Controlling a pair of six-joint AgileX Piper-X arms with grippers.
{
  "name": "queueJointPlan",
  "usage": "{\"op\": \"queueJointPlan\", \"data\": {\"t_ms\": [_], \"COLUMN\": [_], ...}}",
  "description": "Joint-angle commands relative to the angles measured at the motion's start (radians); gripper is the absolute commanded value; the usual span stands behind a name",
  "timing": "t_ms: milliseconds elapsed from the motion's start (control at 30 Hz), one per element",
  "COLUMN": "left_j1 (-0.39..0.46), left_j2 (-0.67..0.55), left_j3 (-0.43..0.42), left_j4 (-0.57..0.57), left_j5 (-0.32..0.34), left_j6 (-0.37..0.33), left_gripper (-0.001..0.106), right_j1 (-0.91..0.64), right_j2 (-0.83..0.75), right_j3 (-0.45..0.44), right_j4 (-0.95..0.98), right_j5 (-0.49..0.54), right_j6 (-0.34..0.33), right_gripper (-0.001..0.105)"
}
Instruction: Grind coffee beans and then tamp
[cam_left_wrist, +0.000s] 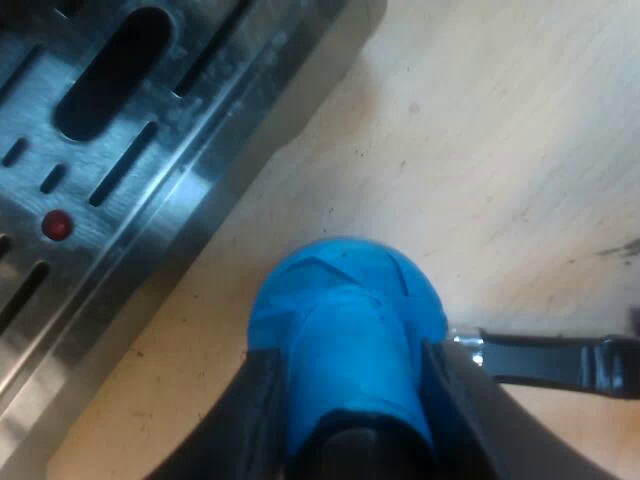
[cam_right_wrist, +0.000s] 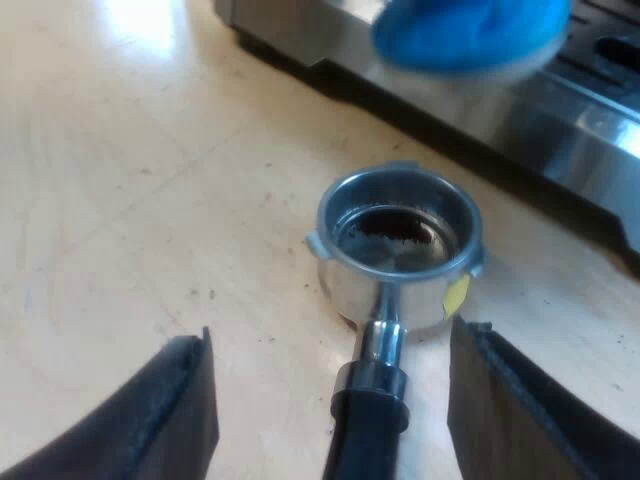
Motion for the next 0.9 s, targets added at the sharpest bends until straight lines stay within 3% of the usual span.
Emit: {"op": "queueJointPlan", "data": {"t_ms": [33,233,267,500,600,667,767,900], "left_j1": [0.039,0.142,0.155,0.22,0.259,0.301,0.364,0.42], "left_j2": [-0.057,-0.135,-0.15,-0.257,-0.287,-0.293,-0.293,-0.293], "left_j3": [-0.006,0.013,0.024,0.136,0.18,0.199,0.22,0.25], "left_j4": [0.077,0.17,0.171,0.18,0.18,0.18,0.18,0.173], "left_j5": [-0.02,-0.024,-0.024,-0.024,-0.024,-0.024,-0.024,-0.024], "left_j6": [0.027,0.04,0.04,0.038,0.038,0.038,0.043,0.042], "left_gripper": [0.0,0.0,0.0,0.0,0.0,0.0,0.0,0.0], "right_j1": [-0.006,-0.006,-0.006,-0.006,-0.006,-0.006,-0.006,-0.006], "right_j2": [-0.004,-0.004,-0.002,-0.002,-0.002,-0.002,0.007,0.036], "right_j3": [-0.004,-0.029,-0.087,-0.121,-0.123,-0.124,-0.124,-0.124], "right_j4": [-0.007,-0.007,-0.007,-0.007,-0.007,-0.007,-0.007,-0.009], "right_j5": [-0.007,-0.008,-0.008,-0.008,-0.011,-0.071,-0.171,-0.179], "right_j6": [-0.003,-0.008,-0.099,-0.101,-0.101,-0.101,-0.101,-0.101], "right_gripper": [0.054,0.054,0.054,0.054,0.069,0.081,0.09,0.091]}}
